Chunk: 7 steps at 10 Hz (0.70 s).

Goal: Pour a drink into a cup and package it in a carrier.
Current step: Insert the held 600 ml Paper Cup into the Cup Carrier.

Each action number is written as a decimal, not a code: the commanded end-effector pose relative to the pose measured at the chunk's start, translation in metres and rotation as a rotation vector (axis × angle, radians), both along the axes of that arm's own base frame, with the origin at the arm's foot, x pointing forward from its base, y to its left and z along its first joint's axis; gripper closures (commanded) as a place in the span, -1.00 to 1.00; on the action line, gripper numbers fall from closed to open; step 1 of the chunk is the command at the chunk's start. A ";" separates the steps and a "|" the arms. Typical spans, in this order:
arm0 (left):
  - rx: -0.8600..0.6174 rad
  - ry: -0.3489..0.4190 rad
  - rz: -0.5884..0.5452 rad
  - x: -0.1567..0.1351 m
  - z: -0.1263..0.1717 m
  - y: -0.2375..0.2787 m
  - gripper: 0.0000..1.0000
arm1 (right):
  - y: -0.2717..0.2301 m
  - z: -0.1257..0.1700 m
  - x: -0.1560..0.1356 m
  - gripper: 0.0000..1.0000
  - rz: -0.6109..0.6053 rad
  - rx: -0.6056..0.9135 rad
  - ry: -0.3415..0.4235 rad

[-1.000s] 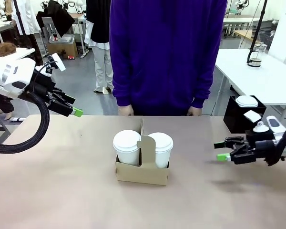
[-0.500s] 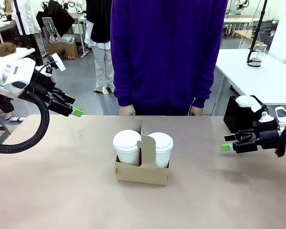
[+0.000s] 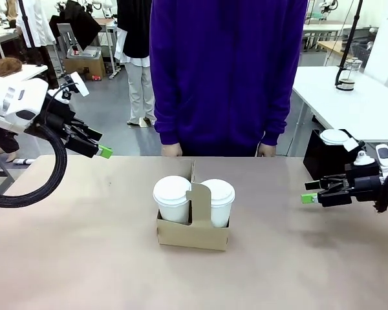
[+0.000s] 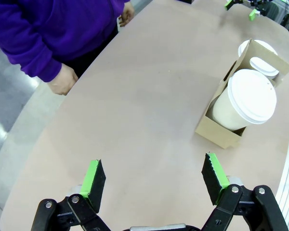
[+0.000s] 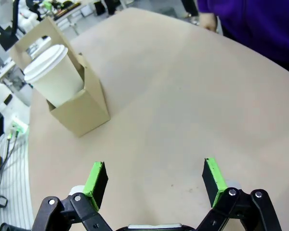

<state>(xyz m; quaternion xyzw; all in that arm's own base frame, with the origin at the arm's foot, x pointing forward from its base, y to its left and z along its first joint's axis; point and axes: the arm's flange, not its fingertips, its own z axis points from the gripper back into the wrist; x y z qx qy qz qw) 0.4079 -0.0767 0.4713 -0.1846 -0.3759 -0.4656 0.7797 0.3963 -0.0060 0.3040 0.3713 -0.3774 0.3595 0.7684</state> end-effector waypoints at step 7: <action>-0.008 0.008 0.003 0.001 0.001 0.000 -1.00 | -0.004 0.000 0.000 -1.00 0.009 0.007 -0.029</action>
